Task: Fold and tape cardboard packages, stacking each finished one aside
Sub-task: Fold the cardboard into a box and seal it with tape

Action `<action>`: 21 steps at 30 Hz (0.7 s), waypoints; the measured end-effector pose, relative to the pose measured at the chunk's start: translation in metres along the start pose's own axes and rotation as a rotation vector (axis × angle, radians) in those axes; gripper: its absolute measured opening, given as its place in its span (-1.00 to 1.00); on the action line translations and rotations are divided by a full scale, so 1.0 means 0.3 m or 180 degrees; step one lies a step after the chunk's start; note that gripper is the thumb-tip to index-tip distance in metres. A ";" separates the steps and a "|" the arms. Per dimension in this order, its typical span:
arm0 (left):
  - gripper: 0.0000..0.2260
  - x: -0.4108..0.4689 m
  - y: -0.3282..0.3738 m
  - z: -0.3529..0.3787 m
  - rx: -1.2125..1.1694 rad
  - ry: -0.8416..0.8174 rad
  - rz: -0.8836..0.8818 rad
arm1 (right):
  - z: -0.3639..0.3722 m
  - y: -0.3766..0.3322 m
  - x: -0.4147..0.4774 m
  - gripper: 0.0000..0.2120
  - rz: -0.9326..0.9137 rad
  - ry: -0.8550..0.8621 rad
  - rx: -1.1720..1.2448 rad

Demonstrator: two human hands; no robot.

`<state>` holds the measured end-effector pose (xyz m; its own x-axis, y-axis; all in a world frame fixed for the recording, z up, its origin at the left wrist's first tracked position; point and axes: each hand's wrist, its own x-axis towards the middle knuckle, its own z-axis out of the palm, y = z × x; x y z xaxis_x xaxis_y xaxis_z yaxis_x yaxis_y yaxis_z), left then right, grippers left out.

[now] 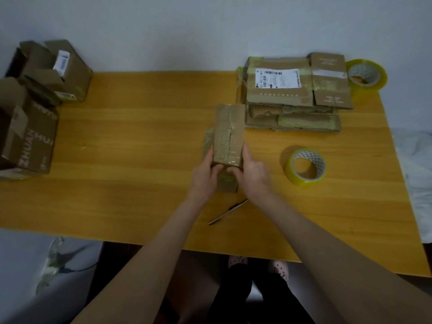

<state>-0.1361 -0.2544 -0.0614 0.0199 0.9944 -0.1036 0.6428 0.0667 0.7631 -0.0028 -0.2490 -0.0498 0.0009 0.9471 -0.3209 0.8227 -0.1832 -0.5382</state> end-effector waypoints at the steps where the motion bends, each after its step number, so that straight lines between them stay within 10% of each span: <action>1: -0.51 0.005 -0.004 -0.005 0.0110 0.0026 0.0050 | -0.003 -0.001 0.002 -0.19 -0.0070 0.0030 -0.0126; 15: -0.82 0.033 -0.021 -0.058 0.1061 -0.0433 0.0100 | -0.041 0.042 0.008 -0.23 -0.0277 -0.0393 -0.0271; 21: -0.79 0.050 0.002 -0.080 0.1313 -0.0556 0.0240 | -0.083 0.062 -0.021 -0.74 -0.0401 -0.0440 -0.0669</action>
<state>-0.1537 -0.2377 -0.0472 0.1846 0.9641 -0.1907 0.8852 -0.0788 0.4584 0.0267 -0.2519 -0.0383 -0.1745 0.9114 -0.3726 0.9113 0.0062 -0.4118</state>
